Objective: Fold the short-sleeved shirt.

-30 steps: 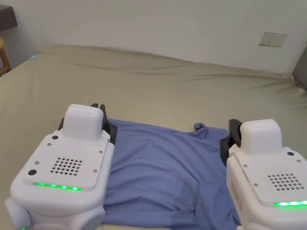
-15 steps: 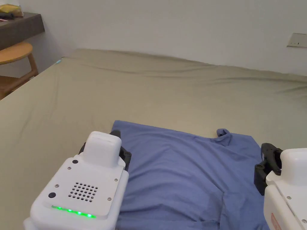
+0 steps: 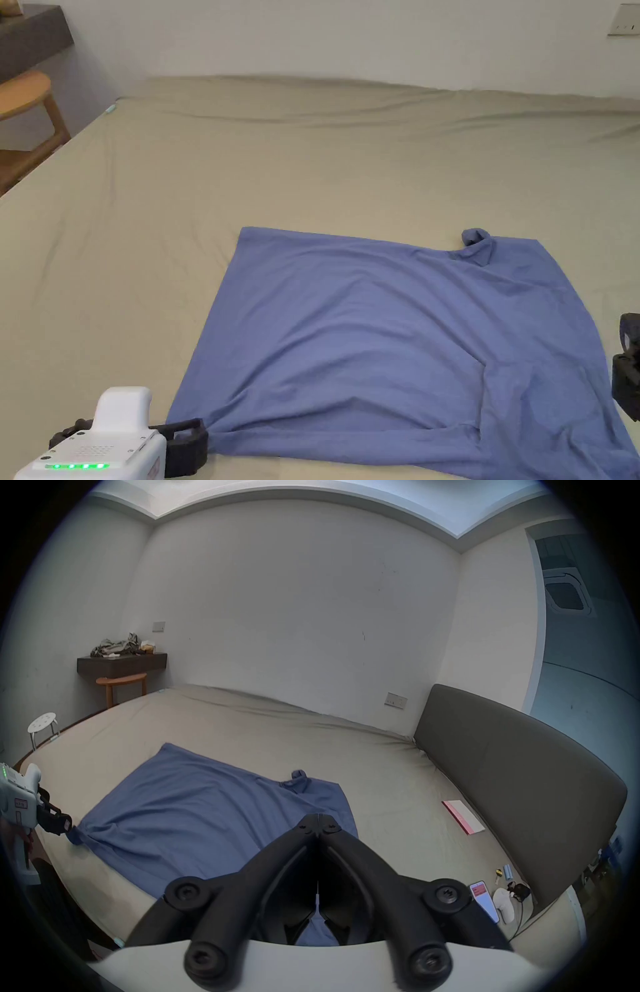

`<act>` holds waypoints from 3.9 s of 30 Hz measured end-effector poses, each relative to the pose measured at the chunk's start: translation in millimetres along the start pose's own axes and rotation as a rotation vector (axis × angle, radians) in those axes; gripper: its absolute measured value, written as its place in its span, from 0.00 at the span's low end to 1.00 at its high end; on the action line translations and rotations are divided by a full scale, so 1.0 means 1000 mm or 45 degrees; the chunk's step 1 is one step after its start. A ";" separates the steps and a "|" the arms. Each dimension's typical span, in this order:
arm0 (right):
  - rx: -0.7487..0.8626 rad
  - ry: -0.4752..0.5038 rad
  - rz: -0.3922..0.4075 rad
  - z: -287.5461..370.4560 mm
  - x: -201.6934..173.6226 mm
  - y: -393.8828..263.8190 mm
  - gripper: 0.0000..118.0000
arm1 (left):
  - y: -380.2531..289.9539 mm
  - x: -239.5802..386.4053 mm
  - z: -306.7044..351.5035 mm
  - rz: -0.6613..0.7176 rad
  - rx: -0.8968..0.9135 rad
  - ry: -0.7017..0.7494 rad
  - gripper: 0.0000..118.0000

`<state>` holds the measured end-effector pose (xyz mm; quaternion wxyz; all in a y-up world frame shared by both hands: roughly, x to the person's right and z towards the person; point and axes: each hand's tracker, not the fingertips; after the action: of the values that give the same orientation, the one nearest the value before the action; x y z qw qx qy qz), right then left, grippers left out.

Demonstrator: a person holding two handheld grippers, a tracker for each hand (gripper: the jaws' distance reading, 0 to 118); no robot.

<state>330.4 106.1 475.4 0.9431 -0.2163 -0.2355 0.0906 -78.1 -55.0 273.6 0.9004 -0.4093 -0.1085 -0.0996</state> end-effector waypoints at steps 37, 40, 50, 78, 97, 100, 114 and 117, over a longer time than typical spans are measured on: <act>-0.986 0.085 -0.329 -0.107 0.063 -0.186 0.58 | 0.014 0.025 0.015 -0.001 0.101 -0.026 0.05; -0.935 0.168 -0.315 -0.108 0.060 -0.184 0.10 | 0.010 0.027 0.010 -0.014 0.077 -0.015 0.05; -0.633 0.159 -0.406 -0.077 0.075 -0.160 0.09 | 0.021 0.016 0.022 0.169 0.142 -0.088 0.05; -0.890 0.073 -0.361 -0.307 0.060 -0.092 0.09 | 0.160 0.051 -0.145 0.131 0.019 -0.070 0.05; -0.020 -0.055 -0.198 -0.157 0.075 0.027 0.83 | 0.204 0.073 0.026 0.017 0.714 -0.131 0.99; 0.082 -0.034 -0.120 -0.123 0.058 0.042 0.81 | 0.195 0.075 0.060 0.020 0.810 -0.121 0.98; 0.087 0.067 0.053 -0.082 0.009 0.010 0.02 | 0.135 0.089 0.075 -0.119 0.830 -0.038 0.00; 0.053 0.061 0.056 -0.080 0.014 -0.001 0.02 | 0.125 0.089 0.054 -0.191 0.673 -0.018 0.00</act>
<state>381.7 79.8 417.7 0.9506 -0.2038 -0.2062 0.1109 34.3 58.8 243.2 0.9653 -0.1516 -0.1670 -0.1313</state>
